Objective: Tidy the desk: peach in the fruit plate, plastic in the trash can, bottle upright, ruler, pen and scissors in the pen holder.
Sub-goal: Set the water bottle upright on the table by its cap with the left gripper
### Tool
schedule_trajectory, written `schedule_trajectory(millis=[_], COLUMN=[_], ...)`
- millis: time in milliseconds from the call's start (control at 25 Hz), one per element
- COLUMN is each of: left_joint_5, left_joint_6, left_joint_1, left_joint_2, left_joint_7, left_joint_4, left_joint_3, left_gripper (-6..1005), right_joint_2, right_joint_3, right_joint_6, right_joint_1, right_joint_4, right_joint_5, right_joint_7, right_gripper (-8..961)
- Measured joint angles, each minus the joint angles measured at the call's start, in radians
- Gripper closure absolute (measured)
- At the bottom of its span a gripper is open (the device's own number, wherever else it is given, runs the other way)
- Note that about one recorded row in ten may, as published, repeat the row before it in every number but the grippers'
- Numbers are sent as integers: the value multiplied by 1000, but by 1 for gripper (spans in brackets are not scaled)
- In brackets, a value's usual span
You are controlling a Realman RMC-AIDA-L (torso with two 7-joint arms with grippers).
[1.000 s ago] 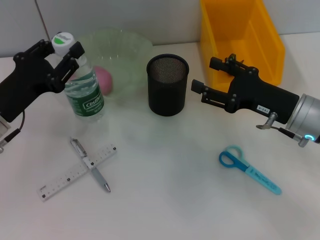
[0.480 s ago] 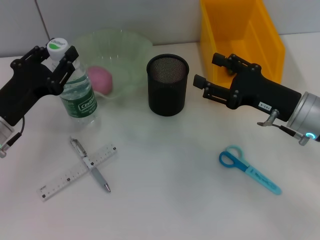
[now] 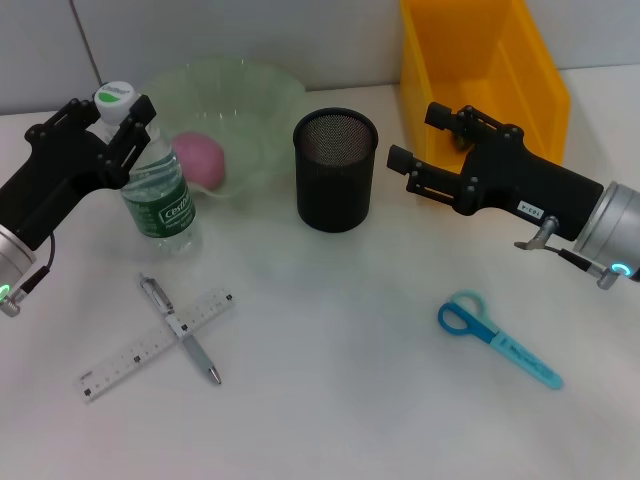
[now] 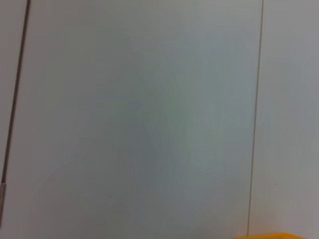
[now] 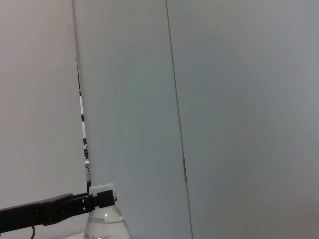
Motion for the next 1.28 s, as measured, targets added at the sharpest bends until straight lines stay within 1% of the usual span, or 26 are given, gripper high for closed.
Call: schedule_trajectory(millis=[1280], left_joint_5=[0], left_joint_6=[-1], left_joint_1=[9], left_joint_2=[-1], left_joint_7=[-11], left_joint_4=[-40], left_joint_3=[-1], left_gripper=[438], right_joint_2=[1], right_joint_3=[-9], right_joint_6=[0], right_joint_1=[1], right_joint_4=[0], right_joint_5=[0], right_joint_7=[-2], right_gripper=[176])
